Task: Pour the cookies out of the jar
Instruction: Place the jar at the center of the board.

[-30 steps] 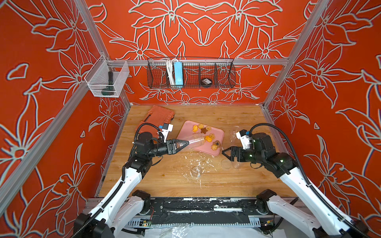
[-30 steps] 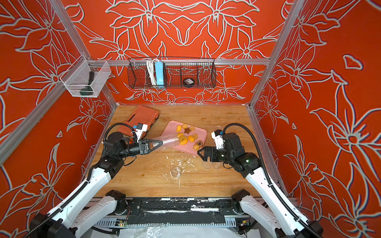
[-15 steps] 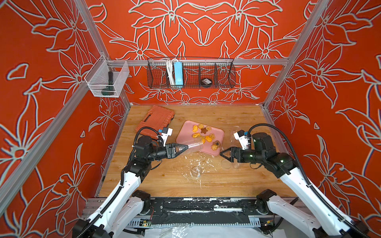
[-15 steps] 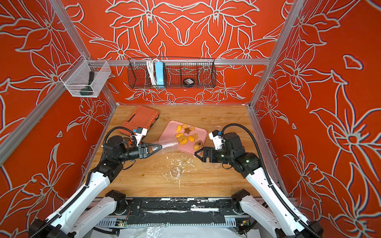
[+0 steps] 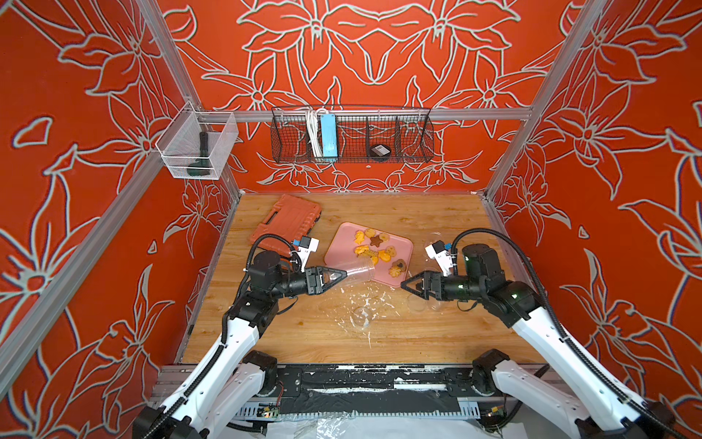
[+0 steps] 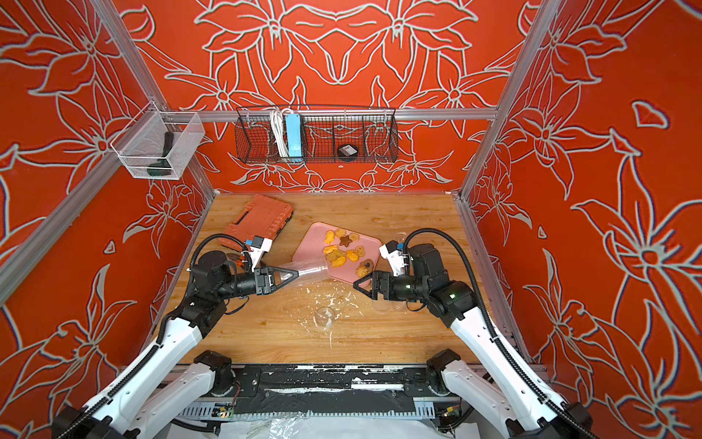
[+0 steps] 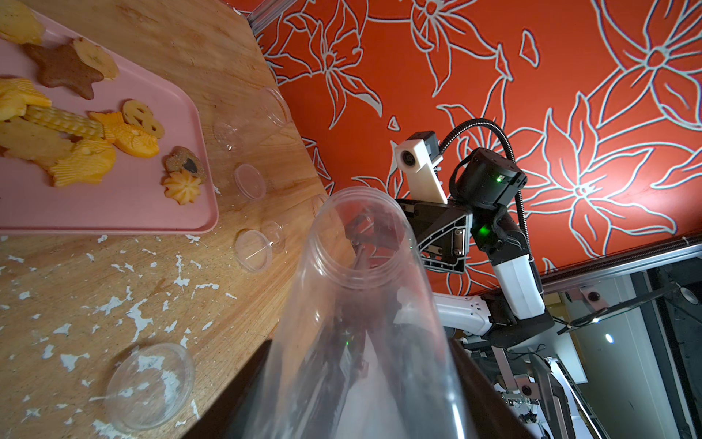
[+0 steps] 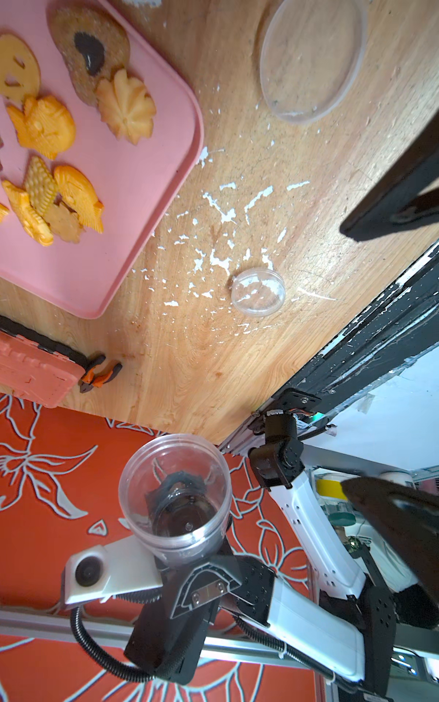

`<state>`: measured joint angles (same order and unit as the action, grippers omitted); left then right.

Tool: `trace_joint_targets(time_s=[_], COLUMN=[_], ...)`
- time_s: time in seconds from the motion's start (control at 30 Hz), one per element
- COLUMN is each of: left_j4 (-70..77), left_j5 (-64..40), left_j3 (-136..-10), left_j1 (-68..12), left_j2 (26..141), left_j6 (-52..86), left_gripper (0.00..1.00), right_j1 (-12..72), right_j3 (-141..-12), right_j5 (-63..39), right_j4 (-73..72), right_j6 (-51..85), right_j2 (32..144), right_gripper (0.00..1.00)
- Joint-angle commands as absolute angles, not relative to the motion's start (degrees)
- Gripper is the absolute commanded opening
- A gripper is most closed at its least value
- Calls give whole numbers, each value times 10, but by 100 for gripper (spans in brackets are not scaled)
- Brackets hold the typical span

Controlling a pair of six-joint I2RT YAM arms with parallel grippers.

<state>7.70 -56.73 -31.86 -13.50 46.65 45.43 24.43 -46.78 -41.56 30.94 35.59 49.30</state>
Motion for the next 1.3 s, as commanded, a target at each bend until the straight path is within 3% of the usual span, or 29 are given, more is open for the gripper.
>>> trace_joint_targets(time_s=[0.0, 1.27], left_j4=[77, 138], left_j5=[-583, -636], left_j3=[-314, -299], left_j1=[-133, -139], left_j2=[457, 460], left_j6=[443, 468], left_gripper=[60, 61], right_j1=[242, 243], right_j3=[-463, -402], right_j5=[-449, -571], right_j4=[278, 69], right_j6=[373, 525], right_j2=[495, 513], right_gripper=[99, 99])
